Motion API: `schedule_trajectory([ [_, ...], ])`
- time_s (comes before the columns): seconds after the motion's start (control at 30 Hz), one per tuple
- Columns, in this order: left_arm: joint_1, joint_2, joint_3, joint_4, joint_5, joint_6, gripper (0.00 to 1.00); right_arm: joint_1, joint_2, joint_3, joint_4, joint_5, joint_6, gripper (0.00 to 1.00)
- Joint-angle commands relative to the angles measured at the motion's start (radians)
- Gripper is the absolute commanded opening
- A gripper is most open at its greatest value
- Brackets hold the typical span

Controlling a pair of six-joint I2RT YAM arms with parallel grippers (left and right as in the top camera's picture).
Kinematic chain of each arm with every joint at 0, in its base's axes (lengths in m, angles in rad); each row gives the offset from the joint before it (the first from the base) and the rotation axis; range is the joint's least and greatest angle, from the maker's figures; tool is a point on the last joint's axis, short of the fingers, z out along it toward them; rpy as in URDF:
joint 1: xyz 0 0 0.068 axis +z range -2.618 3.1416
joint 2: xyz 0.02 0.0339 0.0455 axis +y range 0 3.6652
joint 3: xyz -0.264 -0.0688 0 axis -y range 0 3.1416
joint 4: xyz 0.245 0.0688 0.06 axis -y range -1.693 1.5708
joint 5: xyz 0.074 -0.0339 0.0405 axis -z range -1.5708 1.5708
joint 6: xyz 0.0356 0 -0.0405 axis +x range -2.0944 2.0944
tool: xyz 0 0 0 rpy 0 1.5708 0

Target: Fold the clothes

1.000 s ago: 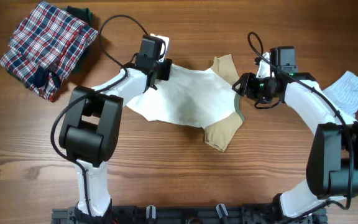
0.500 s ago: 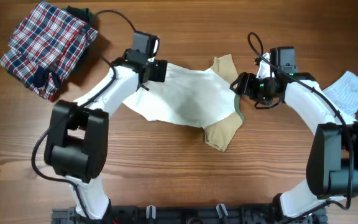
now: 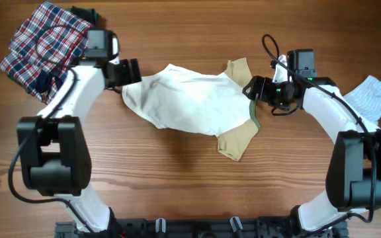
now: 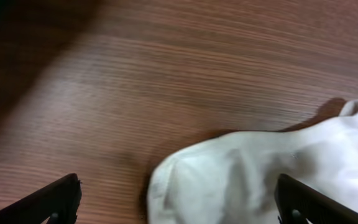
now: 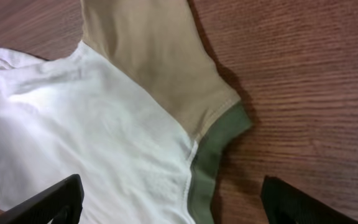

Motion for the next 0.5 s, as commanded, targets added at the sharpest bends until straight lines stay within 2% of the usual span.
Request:
schedule_trajectory([
  [0.0,0.030,-0.021,0.001,-0.010,0.089,-0.006,1.00,0.006,0.020,0.020,0.022,0.014,-0.018,0.92],
  [0.17,0.029,-0.021,0.001,0.005,0.089,-0.003,1.00,0.006,0.020,0.020,0.120,0.014,-0.018,0.92],
  [0.27,0.029,-0.021,0.001,0.026,0.089,-0.003,1.00,0.006,0.020,0.021,0.192,0.014,-0.017,0.90],
  [0.37,0.029,-0.019,0.001,0.026,0.089,-0.003,1.00,0.006,0.020,0.021,0.267,0.023,-0.016,0.82],
  [0.47,0.029,-0.019,0.001,0.034,0.089,0.020,1.00,0.006,0.022,0.021,0.315,0.044,-0.009,0.83],
])
